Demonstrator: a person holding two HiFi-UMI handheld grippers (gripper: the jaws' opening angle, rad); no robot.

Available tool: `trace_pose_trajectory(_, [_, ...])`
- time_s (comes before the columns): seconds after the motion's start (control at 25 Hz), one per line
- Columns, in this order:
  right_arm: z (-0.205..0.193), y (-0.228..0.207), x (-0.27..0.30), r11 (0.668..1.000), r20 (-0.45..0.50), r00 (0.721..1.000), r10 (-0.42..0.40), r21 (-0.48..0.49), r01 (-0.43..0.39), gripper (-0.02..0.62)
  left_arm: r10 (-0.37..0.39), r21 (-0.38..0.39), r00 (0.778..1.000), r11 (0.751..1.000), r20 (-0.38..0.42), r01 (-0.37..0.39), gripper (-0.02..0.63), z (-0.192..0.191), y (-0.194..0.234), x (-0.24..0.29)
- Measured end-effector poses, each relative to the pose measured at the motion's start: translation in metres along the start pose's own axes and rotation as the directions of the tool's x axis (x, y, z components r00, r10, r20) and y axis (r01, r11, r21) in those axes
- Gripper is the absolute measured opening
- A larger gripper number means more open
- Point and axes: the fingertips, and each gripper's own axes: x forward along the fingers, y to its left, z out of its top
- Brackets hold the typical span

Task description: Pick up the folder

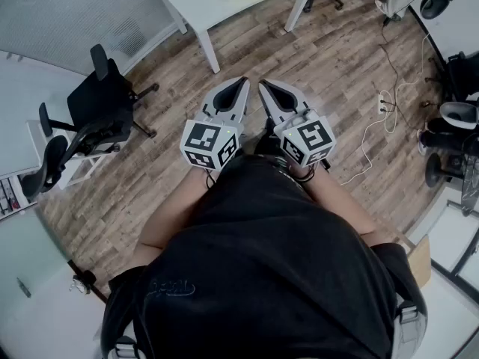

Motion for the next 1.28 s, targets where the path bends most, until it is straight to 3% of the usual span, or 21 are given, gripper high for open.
trace_pose_trajectory(0.64, [0.005,-0.042,0.012,1.000,0.017,1.000,0.010,0.029,-0.010,0.021,0.031,-0.034,0.999,0.999,-0.013,-0.031,0.014,-0.003,0.012,0.037])
trace_pose_trajectory(0.92, [0.000,-0.087,0.023,0.997,-0.002,0.999,0.033,0.066,-0.032,0.021,0.056,-0.052,0.998,0.997,-0.029,-0.057,0.014,-0.005,0.017,0.085])
trace_pose_trajectory(1.28, [0.016,-0.177,0.047,0.994,-0.009,0.996,0.088,0.074,-0.087,0.021,0.102,-0.060,0.994,0.993,-0.034,-0.104,0.014,0.007,0.025,0.179])
